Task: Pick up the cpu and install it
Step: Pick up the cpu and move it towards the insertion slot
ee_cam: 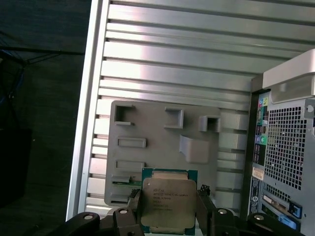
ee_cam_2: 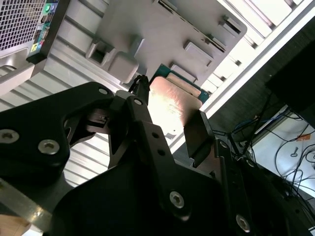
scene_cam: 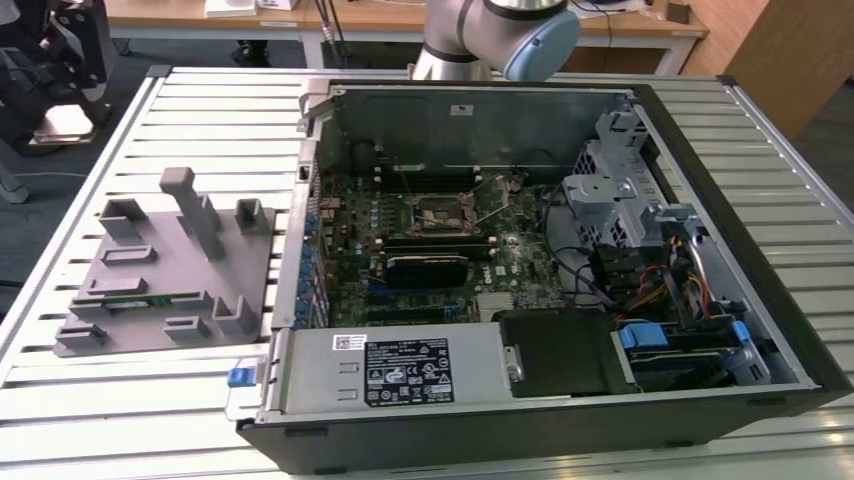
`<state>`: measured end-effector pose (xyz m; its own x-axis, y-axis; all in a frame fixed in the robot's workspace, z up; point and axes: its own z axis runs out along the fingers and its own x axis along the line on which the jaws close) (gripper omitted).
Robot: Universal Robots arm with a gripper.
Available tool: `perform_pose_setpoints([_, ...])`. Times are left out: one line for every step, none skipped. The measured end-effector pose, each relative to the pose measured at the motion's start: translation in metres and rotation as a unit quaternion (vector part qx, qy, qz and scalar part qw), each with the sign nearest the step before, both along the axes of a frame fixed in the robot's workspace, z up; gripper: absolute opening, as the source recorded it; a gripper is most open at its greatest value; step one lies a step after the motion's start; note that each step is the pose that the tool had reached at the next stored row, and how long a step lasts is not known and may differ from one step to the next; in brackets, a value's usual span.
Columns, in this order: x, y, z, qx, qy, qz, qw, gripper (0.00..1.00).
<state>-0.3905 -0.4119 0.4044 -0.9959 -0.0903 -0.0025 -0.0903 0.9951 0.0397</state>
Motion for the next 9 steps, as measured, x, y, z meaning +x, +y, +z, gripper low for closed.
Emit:
perform_pose_setpoints([0.0008, 0.0, -0.0001, 0.0, -0.0001, 0.0, 1.0, 0.53])
perform_pose_setpoints([0.0017, 0.0, -0.0001, 0.0, -0.0001, 0.0, 1.0, 0.53])
perform_pose_setpoints([0.0028, 0.0, 0.0, 0.0, 0.0, 0.0, 1.0, 0.53])
perform_pose_setpoints([0.0039, 0.0, 0.0, 0.0, 0.0, 0.0, 1.0, 0.53])
perform_pose_setpoints([0.005, 0.0, 0.0, 0.0, 0.0, 0.0, 1.0, 0.53])
perform_pose_setpoints([0.006, 0.0, 0.0, 0.0, 0.0, 0.0, 1.0, 0.53])
perform_pose_setpoints([0.007, 0.0, 0.0, 0.0, 0.0, 0.0, 1.0, 0.53])
perform_pose_setpoints([0.008, 0.0, 0.0, 0.0, 0.0, 0.0, 1.0, 0.53])
perform_pose_setpoints([0.0089, 0.0, 0.0, 0.0, 0.0, 0.0, 1.0, 0.53])
